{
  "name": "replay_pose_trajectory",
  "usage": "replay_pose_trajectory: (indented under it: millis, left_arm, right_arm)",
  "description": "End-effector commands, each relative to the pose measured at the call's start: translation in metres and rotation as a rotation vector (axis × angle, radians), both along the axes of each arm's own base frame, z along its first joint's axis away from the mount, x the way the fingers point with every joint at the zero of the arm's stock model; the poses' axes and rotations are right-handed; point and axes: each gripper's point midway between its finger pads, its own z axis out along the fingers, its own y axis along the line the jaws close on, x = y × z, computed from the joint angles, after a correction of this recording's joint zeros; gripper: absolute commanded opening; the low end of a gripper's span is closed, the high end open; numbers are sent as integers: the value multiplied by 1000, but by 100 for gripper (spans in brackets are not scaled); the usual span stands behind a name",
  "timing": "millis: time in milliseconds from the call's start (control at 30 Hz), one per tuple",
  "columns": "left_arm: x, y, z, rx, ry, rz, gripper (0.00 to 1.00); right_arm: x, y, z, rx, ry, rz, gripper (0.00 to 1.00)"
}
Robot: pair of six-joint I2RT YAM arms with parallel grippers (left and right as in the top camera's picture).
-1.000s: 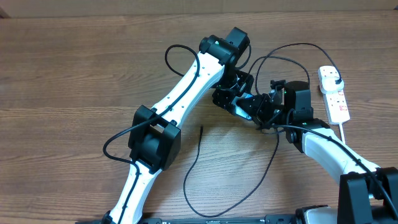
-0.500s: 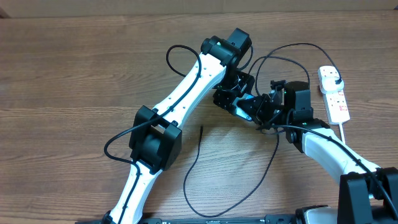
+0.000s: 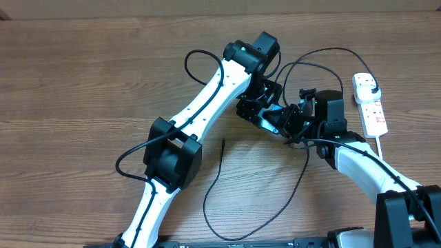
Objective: Plug charger to phone and switch on socket
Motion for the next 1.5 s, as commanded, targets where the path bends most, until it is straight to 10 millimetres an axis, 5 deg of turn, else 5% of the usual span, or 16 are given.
replay_pose_trajectory:
  millis: [0,33,67,133,467,833,1067,1300,1467]
  left_arm:
    - [-5,-11,15,-41,-8,-12,13]
    - [-5,-11,15,-41,-10,-16,52]
    - [-5,-11,15,-39,-14,-18,74]
    - [-3,-7,13,-16,-27,-19,98]
    - [13,18,11,33,-76,-49,100]
    - [48,69,54,47,-179,-44,100]
    - [83,91,102,-13,-349,-33,100]
    - [87,92,109,-41,-362,-20,100]
    - [88,83,113,-76,-365,-11,100]
  right_arm:
    - [3,-1,2,-14,-9,-10,4]
    - [3,-1,2,-14,-9,-10,4]
    - [3,-1,2,-14,-9,-10,4]
    - [3,-1,2,-14,-9,-10,4]
    - [2,-1,0,-13,1,-13,4]
    - [2,1,2,165,245,-198,4]
    - [22,12,42,491,407,-352,4]
    - [35,14,67,763,625,-503,4]
    - [49,12,98,829,481,-462,4]
